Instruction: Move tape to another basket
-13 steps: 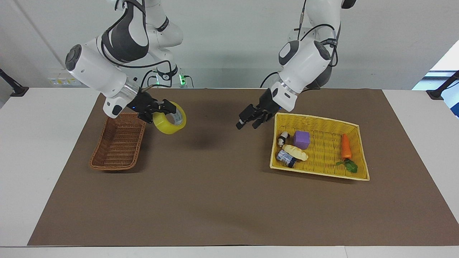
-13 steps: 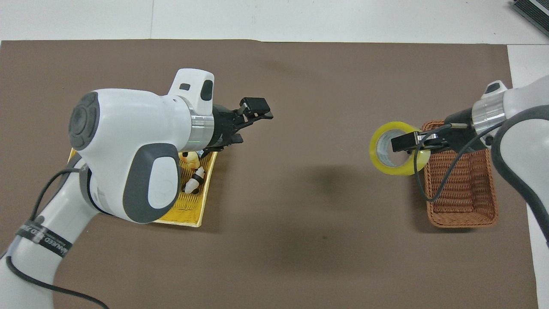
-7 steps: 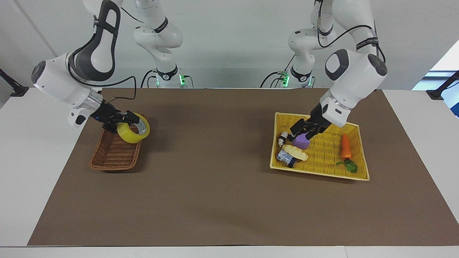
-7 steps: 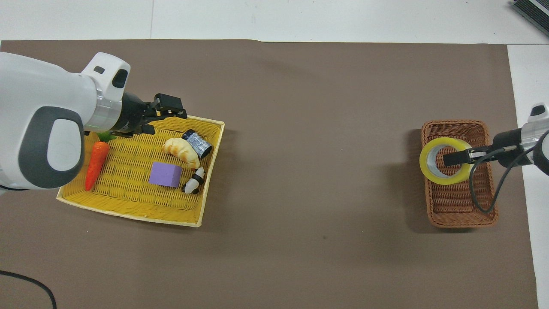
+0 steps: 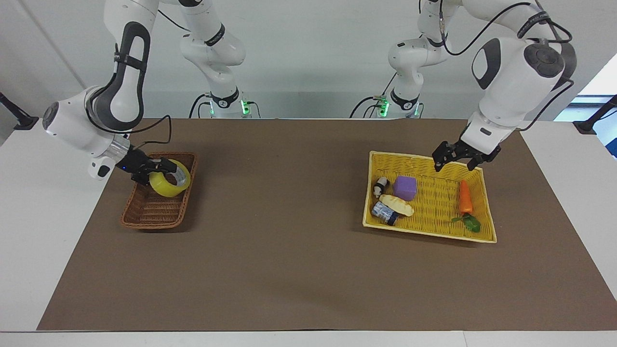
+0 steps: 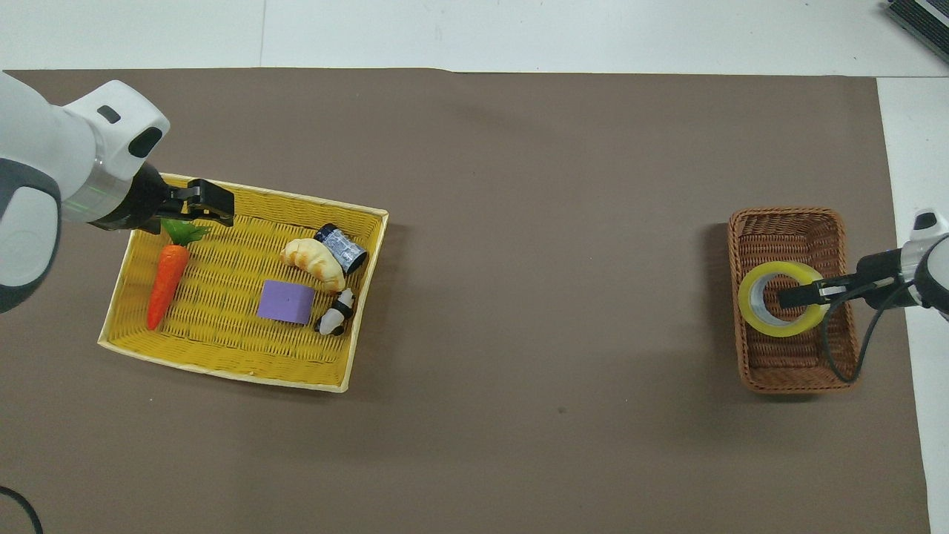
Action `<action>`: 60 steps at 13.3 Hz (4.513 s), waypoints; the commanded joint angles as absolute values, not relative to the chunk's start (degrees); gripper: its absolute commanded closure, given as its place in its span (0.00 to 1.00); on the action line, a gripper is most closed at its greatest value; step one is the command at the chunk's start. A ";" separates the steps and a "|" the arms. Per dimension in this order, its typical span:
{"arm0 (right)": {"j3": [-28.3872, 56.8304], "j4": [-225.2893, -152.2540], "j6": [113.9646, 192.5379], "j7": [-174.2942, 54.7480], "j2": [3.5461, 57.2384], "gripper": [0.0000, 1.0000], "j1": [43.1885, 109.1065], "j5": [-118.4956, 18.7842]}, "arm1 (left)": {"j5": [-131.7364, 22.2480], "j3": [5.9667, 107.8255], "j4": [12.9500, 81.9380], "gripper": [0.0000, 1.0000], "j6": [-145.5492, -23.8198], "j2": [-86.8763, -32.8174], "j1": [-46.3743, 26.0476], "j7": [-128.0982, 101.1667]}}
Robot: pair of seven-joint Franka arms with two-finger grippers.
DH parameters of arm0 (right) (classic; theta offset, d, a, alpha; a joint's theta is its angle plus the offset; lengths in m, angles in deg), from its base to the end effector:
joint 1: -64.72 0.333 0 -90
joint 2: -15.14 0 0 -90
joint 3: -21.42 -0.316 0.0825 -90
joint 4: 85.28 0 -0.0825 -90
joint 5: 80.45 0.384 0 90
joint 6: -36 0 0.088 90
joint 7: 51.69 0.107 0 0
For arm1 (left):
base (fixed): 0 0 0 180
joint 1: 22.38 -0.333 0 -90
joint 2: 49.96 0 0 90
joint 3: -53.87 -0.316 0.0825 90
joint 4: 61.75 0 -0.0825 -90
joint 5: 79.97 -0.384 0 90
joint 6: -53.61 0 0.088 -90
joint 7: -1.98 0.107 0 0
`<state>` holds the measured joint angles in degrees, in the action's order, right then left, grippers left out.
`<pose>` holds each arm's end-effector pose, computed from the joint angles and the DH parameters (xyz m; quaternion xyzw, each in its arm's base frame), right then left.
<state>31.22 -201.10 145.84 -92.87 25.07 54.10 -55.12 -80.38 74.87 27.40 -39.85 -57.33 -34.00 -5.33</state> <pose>0.5311 -0.1633 0.3516 -0.9720 -0.0736 0.0218 0.2222 0.5876 -0.0837 0.5674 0.9994 -0.0175 -0.0250 0.0160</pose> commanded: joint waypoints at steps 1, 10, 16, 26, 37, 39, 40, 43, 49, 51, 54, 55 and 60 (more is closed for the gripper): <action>30.48 -202.53 147.88 -97.20 26.03 1.00 51.98 -55.75 | -81.55 75.14 22.97 0.00 -33.49 -54.99 -35.47 -2.59; 30.39 -201.74 148.68 -98.27 27.35 0.00 51.28 -55.31 | -80.94 74.35 23.41 0.00 -33.66 -54.27 -35.48 -3.12; 30.65 -192.01 144.04 -94.07 26.57 0.00 51.36 -55.74 | -80.94 66.05 23.59 0.00 -33.40 -54.09 -24.80 -2.95; 30.04 -182.67 139.46 -58.23 21.39 0.00 66.46 -75.35 | -80.85 48.59 23.50 0.00 -33.84 -53.65 -16.66 -3.12; 30.39 -170.97 119.32 -47.03 14.09 0.00 69.73 -77.36 | -78.30 48.86 22.44 0.00 -28.48 -51.02 -16.49 4.70; 30.30 -172.91 119.68 -47.73 12.42 0.00 69.65 -77.63 | -78.30 48.86 22.53 0.00 -28.30 -50.84 -17.10 4.70; 30.47 -173.43 120.63 -48.08 12.24 0.00 69.64 -77.81 | -78.30 48.68 22.53 0.00 -28.30 -50.75 -17.19 4.70; 30.21 -170.90 119.51 -51.77 12.33 0.00 69.73 -82.90 | -78.30 48.68 22.53 0.00 -28.30 -50.75 -17.11 4.70; 30.04 -168.69 114.84 -53.18 10.75 0.00 70.35 -82.91 | -78.30 48.59 22.53 0.00 -28.30 -50.75 -17.11 4.70; 29.95 -170.61 114.93 -53.01 9.52 0.00 70.52 -82.82 | -78.30 48.68 22.53 0.00 -28.30 -50.75 -17.11 4.70; 29.95 -171.68 116.16 -52.92 8.99 0.00 71.05 -82.82 | -78.30 48.59 22.53 0.00 -28.30 -50.75 -17.19 4.70; 29.69 -171.77 116.25 -52.92 8.99 0.00 71.14 -82.99 | -78.30 48.68 22.53 0.00 -28.30 -50.75 -17.11 4.70; 29.24 -172.56 116.42 -52.92 8.72 0.00 71.49 -83.87 | -78.30 48.68 22.53 0.00 -28.30 -50.75 -17.19 4.70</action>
<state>29.50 -169.90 115.14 -51.91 10.59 71.21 -82.04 -78.96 48.70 22.52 -29.25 -51.24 -16.88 4.15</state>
